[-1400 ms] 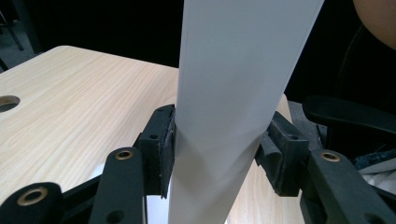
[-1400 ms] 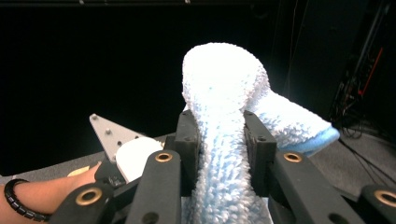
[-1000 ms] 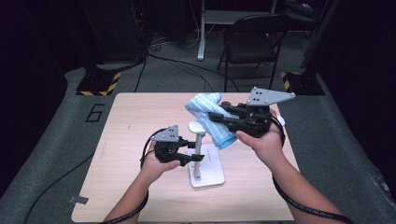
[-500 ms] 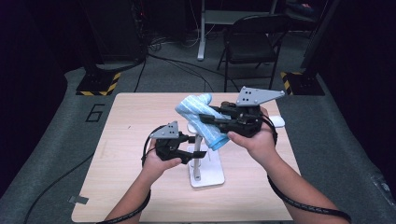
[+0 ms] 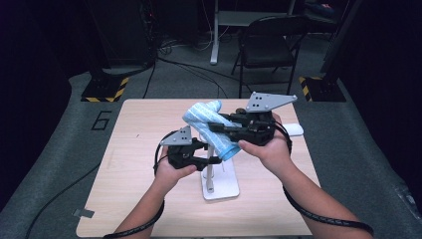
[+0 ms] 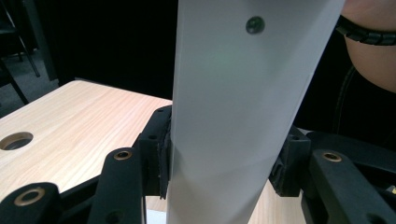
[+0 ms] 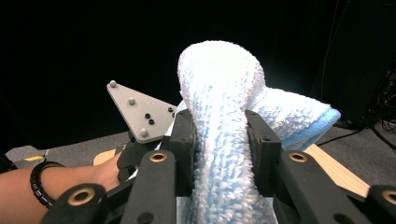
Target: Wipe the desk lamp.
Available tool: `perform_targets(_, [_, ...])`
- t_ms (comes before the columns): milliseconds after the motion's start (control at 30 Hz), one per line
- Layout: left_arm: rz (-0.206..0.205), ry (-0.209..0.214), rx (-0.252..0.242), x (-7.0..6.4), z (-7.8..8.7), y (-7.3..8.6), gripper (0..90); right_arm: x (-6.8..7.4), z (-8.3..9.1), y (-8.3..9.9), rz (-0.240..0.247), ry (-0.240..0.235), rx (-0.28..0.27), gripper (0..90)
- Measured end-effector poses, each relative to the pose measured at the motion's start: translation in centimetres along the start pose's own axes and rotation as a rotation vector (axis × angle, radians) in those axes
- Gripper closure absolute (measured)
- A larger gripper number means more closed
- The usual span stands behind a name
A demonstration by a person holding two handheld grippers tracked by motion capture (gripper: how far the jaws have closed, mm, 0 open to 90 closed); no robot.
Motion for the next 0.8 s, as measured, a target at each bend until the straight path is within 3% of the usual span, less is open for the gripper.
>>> perform_targets(133, [-0.007,-0.005,0.027,0.0,0.1,-0.2,50.8,0.2,0.0,0.1,0.017,0.021,0.006,68.4])
perform_targets(233, [-0.037,-0.01,0.061,-0.1,0.2,-0.4,51.5,0.1,0.0,0.2,0.03,0.03,0.012,69.0])
perform_targets(433, [-0.044,-0.004,0.084,0.6,1.3,-0.2,51.7,-0.5,1.0,0.8,0.041,0.065,0.047,70.3])
perform_targets(800, [-0.02,0.042,0.045,0.9,2.2,0.4,51.3,-2.8,3.6,1.6,-0.011,0.11,0.086,70.4])
Point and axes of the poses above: each handheld gripper's, and its own axes: z roughly backward along the jaws, y roughly out of its underside, x roughly to its left, the point moved 3 cm from there along -z, roughly forward along the jaws, and after that the axes turned 15 degrees about -z, right-handed, at the moved point
